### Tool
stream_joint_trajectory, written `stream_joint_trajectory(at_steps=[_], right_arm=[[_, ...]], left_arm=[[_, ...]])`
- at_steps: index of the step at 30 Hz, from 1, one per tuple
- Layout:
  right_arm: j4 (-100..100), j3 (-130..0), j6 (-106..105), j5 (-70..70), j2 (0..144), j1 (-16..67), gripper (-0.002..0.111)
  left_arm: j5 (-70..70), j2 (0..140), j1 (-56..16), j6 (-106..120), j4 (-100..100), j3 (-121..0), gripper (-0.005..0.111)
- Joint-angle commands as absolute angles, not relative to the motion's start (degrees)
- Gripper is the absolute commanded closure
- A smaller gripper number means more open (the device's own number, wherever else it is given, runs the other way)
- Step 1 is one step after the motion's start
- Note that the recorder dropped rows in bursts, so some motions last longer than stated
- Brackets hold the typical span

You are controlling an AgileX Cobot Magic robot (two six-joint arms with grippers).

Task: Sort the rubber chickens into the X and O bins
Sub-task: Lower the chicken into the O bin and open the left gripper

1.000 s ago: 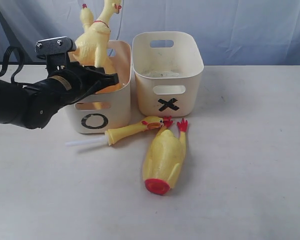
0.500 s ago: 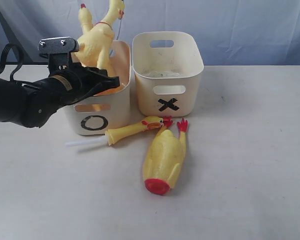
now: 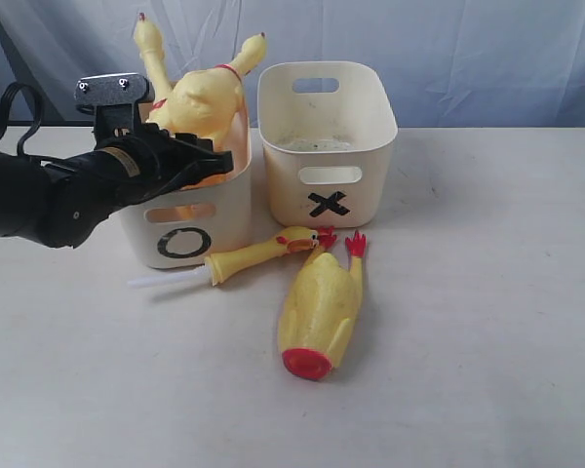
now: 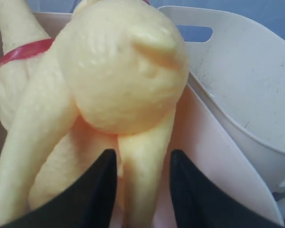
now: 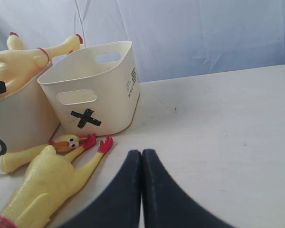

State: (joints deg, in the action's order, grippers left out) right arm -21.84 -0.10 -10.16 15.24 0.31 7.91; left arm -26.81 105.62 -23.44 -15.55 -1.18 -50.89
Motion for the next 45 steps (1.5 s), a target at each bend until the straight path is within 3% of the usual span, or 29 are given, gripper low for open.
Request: stream_joint_trajectory(at_steps=[1, 9, 17, 33, 45], right_arm=[[-21.79, 0.0, -10.26, 14.87, 0.0, 8.05, 0.109], [-21.79, 0.0, -10.26, 14.87, 0.0, 8.05, 0.109], [-21.79, 0.0, -10.26, 14.87, 0.0, 8.05, 0.109], [-21.79, 0.0, -10.26, 14.74, 0.0, 8.05, 0.109], [-21.79, 0.0, -10.26, 14.74, 0.0, 8.05, 0.109]], left_arm=[[-23.09, 104.85, -23.57, -15.33, 0.3, -50.12, 0.069], [-23.1, 102.34, -23.57, -11.65, 1.14, -50.12, 0.068], [-24.0, 102.06, -23.57, -11.36, 1.04, -50.12, 0.045], [-18.56, 95.78, -18.33, -8.33, 1.63, -50.12, 0.045], [-20.87, 89.18, -18.22, -8.33, 4.92, -50.12, 0.045]])
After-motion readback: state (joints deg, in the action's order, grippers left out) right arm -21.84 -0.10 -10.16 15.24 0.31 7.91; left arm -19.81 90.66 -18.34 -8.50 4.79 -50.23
